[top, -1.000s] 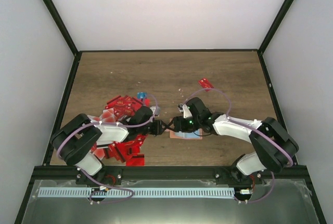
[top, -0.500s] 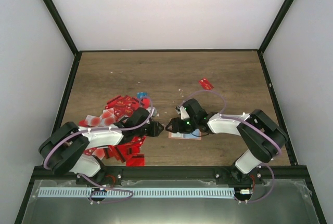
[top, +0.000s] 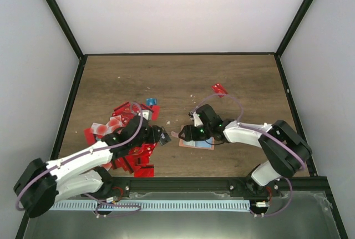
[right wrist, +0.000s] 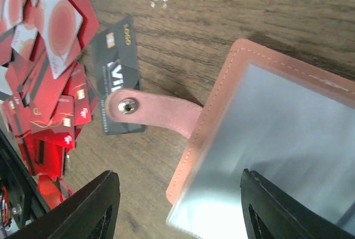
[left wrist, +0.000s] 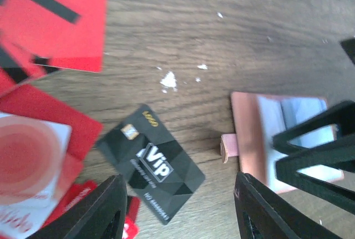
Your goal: Put the credit cards into the card holder
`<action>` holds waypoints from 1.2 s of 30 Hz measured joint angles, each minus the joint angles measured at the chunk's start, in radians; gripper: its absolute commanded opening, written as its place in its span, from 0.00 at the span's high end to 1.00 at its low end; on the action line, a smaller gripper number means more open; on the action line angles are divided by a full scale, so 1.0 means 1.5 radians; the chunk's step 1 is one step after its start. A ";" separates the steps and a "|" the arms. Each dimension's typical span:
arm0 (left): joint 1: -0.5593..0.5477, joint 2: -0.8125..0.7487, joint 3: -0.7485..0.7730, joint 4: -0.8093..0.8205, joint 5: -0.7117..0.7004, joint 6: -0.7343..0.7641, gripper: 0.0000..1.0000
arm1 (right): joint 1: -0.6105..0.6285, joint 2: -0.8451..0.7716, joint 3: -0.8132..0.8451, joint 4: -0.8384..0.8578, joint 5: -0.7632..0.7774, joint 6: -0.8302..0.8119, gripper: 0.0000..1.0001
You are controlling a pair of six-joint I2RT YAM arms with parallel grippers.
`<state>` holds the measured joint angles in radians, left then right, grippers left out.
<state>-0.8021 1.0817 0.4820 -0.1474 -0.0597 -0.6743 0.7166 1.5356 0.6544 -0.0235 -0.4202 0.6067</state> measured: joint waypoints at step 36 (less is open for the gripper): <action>0.093 0.031 -0.009 -0.184 -0.139 -0.086 0.30 | 0.000 -0.039 0.080 -0.036 -0.017 -0.050 0.37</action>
<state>-0.6624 1.1275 0.4690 -0.4240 -0.2684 -0.8040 0.7170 1.4773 0.7742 -0.0772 -0.4458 0.5320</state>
